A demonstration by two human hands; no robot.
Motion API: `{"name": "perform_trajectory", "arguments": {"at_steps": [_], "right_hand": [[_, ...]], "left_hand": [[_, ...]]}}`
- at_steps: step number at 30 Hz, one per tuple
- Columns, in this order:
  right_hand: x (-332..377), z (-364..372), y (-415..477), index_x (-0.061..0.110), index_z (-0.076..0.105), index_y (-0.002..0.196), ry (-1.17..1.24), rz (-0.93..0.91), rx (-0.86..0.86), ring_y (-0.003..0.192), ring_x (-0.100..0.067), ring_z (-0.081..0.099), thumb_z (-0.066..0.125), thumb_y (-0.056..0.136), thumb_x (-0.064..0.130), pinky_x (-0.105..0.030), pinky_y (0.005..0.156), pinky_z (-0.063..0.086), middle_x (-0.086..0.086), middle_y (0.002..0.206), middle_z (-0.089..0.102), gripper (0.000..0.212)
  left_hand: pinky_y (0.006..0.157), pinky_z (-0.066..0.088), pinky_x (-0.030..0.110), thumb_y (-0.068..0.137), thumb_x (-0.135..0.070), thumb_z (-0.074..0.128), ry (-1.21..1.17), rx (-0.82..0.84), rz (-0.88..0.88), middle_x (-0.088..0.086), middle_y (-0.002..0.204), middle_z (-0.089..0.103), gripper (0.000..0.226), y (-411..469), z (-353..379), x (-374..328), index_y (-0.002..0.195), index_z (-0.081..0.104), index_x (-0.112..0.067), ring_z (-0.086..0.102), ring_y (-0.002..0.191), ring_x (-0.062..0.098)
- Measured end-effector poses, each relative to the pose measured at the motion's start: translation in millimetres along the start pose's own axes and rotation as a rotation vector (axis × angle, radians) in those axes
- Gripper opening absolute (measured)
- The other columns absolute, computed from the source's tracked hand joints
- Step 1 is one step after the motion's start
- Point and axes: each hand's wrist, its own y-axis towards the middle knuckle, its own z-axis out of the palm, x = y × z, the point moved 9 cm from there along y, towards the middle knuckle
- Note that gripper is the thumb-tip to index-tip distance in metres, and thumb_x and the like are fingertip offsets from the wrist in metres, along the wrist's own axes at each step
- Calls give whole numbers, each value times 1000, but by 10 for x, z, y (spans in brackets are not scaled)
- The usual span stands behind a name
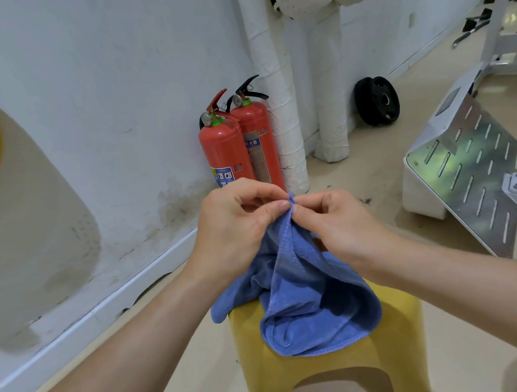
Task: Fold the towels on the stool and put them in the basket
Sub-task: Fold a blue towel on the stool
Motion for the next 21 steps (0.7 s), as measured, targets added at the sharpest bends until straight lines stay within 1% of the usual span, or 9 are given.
{"name": "perform_trajectory", "arguments": {"at_steps": [5, 7, 10, 12, 14, 16, 17, 19, 21], "right_hand": [[155, 9, -38, 9, 73, 100, -146, -163, -9, 97, -23, 68, 48, 99, 12, -35, 87, 53, -14, 97, 73, 26], [174, 17, -47, 8, 73, 99, -193, -200, -7, 95, -22, 68, 47, 99, 11, -37, 87, 52, -15, 96, 73, 26], [185, 10, -49, 8, 72, 99, -266, -237, -2, 93, -26, 67, 46, 99, 11, -42, 85, 53, -13, 93, 73, 26], [210, 11, -45, 8, 72, 96, -318, -255, 0, 89, -31, 65, 47, 98, 11, -44, 80, 52, -17, 88, 71, 26], [244, 29, -23, 7, 72, 93, -339, -260, 16, 86, -32, 64, 47, 97, 11, -42, 77, 52, -18, 87, 71, 25], [246, 45, 49, 2, 68, 84, -408, -231, 59, 70, -33, 58, 50, 93, 11, -42, 67, 49, -16, 76, 68, 22], [215, 36, 97, 0, 66, 79, -470, -191, 90, 63, -27, 52, 52, 90, 10, -39, 62, 47, -12, 69, 63, 20], [123, -53, 181, 3, 66, 75, -640, -75, 138, 63, -14, 50, 54, 80, 4, -33, 59, 44, -5, 66, 58, 13], [41, -269, 225, 9, 66, 73, -765, 53, 112, 63, -15, 52, 48, 72, -4, -32, 57, 44, 1, 63, 57, 22]], "left_hand": [[77, 56, 27, 77, -7, 76, -69, -21, -44, -6, 77, 74, 12, 24, -51, 20, 78, 75, -18, 69, 77, 8], [77, 55, 27, 78, -9, 75, -45, 8, -42, -8, 77, 72, 14, 24, -30, 10, 84, 75, -21, 67, 78, 6], [80, 54, 30, 82, -12, 72, 51, 93, 2, -5, 91, 67, 17, 48, 36, -15, 94, 75, -23, 64, 88, 13], [74, 51, 24, 82, -11, 72, 47, 119, 35, -7, 90, 66, 14, 56, 39, -46, 89, 75, -22, 63, 87, 8], [69, 44, 14, 80, -10, 73, 73, 101, 67, -11, 82, 66, 11, 51, 12, -90, 81, 72, -20, 59, 77, 0], [66, 40, 9, 81, -6, 70, 132, 58, 87, -13, 72, 63, 14, 45, -16, -132, 76, 69, -19, 55, 67, -4], [66, 40, 8, 82, -4, 67, 138, 17, 83, -15, 69, 62, 18, 67, -62, -137, 75, 67, -20, 55, 65, -5], [69, 44, 13, 85, -2, 62, 92, -133, 51, -15, 70, 62, 26, 173, -280, -116, 74, 62, -25, 56, 65, -6], [73, 47, 20, 88, -5, 59, 51, -335, 10, -15, 72, 60, 29, 293, -630, -82, 74, 57, -31, 56, 68, 0]]}}
